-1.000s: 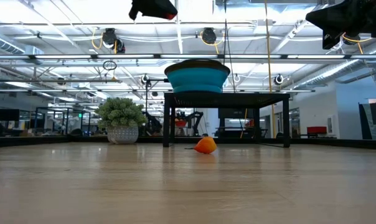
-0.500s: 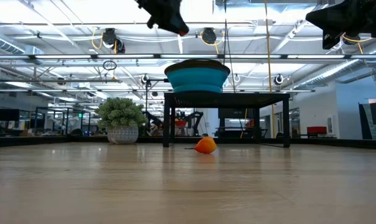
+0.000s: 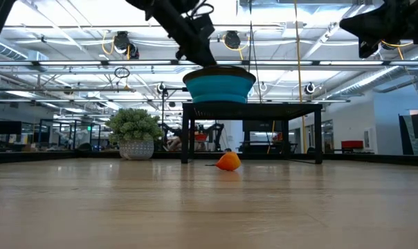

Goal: Pick & Place Fruit
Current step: Put the orange peach into the blue strainer bowl on the shelf

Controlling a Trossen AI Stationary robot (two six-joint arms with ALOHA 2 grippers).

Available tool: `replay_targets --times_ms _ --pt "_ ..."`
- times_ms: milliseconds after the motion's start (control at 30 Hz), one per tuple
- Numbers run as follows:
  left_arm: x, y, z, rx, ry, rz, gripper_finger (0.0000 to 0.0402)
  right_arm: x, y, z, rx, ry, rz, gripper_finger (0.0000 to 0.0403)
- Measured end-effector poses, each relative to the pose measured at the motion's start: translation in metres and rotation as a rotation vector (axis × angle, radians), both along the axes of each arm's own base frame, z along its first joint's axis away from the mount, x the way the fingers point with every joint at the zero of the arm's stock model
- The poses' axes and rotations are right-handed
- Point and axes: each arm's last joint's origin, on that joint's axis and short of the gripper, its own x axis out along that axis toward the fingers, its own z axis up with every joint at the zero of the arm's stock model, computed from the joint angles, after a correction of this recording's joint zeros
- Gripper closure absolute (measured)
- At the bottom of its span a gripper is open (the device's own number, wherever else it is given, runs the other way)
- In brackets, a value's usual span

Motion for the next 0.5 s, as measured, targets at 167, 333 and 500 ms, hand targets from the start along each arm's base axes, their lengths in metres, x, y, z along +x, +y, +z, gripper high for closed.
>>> replay_targets --times_ms 167,333,500 --pt "0.000 0.001 -0.009 -0.047 0.049 -0.008 0.0293 0.000 0.000 0.000 0.000 0.002 0.000 0.0403" --pt "-0.002 -0.005 -0.014 -0.085 0.099 -0.025 0.0293 0.000 0.000 0.000 0.000 0.001 0.000 0.0403" --pt "-0.003 -0.005 -0.015 -0.109 0.112 -0.031 0.0293 0.000 0.000 0.000 0.000 0.000 0.000 0.0403"
